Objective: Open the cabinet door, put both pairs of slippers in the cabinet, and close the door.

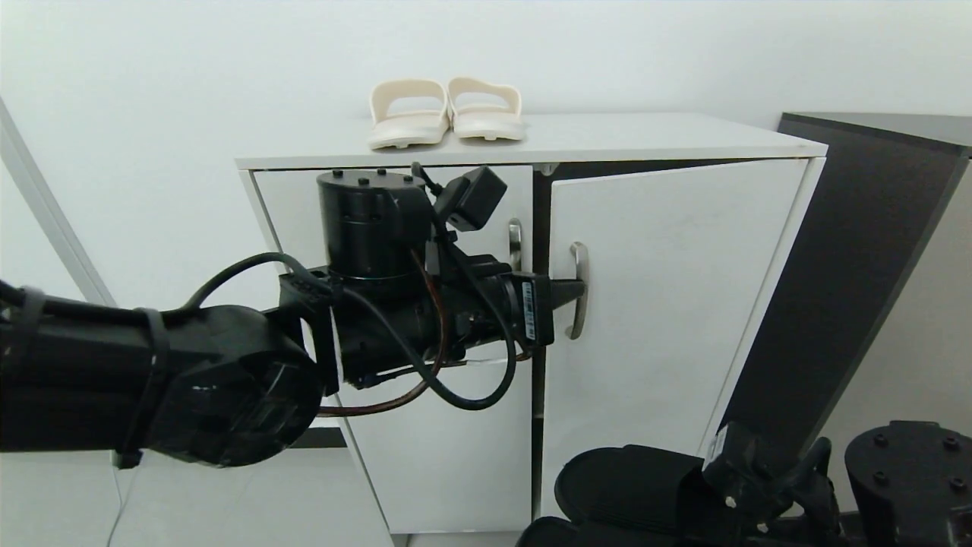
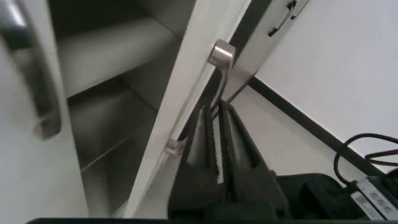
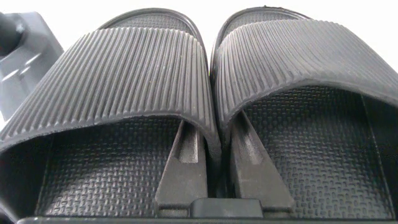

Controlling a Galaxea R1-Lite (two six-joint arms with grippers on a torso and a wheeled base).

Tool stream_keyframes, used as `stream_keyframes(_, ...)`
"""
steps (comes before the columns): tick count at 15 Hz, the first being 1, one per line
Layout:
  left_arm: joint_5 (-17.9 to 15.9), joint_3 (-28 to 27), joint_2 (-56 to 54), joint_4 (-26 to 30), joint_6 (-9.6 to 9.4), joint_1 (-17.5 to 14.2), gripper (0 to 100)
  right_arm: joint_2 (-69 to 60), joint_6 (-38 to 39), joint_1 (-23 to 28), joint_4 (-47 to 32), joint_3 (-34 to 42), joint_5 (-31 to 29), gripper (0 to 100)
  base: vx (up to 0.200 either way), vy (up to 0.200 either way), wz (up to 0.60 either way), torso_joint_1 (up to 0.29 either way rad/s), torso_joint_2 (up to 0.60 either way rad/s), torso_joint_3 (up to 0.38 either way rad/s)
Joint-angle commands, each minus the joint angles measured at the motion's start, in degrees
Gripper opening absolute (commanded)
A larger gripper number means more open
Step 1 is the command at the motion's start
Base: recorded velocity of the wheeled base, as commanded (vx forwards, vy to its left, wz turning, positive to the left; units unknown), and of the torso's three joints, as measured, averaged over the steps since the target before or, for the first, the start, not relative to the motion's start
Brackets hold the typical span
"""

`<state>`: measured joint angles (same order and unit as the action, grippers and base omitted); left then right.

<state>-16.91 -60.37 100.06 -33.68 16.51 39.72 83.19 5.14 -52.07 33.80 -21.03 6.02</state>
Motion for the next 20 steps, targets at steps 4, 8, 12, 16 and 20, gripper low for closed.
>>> stream_keyframes(4,0.0,6.6,-8.7,-0.1,0.19,1.4,0,-0.9,-0.9,-0.4,0.0,1.0,0.6,0,0.000,0.000,0.00,0.000,0.00,0.000)
stream_keyframes(8,-0.5,6.6,-7.0,-0.2,0.63,-2.0,0,-0.9,-1.5,-0.4,0.0,1.1,0.5,0,0.000,0.000,0.00,0.000,0.00,0.000)
stream_keyframes(12,-0.6,2.7,-2.0,-2.4,2.21,-4.0,0,-0.9,-1.5,-0.8,0.0,1.1,0.5,0,0.000,0.000,0.00,0.000,0.00,0.000)
stream_keyframes(16,-0.6,-3.4,5.8,-6.9,2.57,-3.9,0,-0.7,-1.5,-1.7,-0.2,1.1,0.4,0,0.000,0.000,0.00,0.000,0.00,0.000)
stream_keyframes(20,-0.1,-4.6,8.2,-9.0,3.01,-3.4,0,-0.5,-1.5,-3.0,-0.3,1.3,0.4,0,-0.100,0.000,0.00,0.001,0.00,0.002)
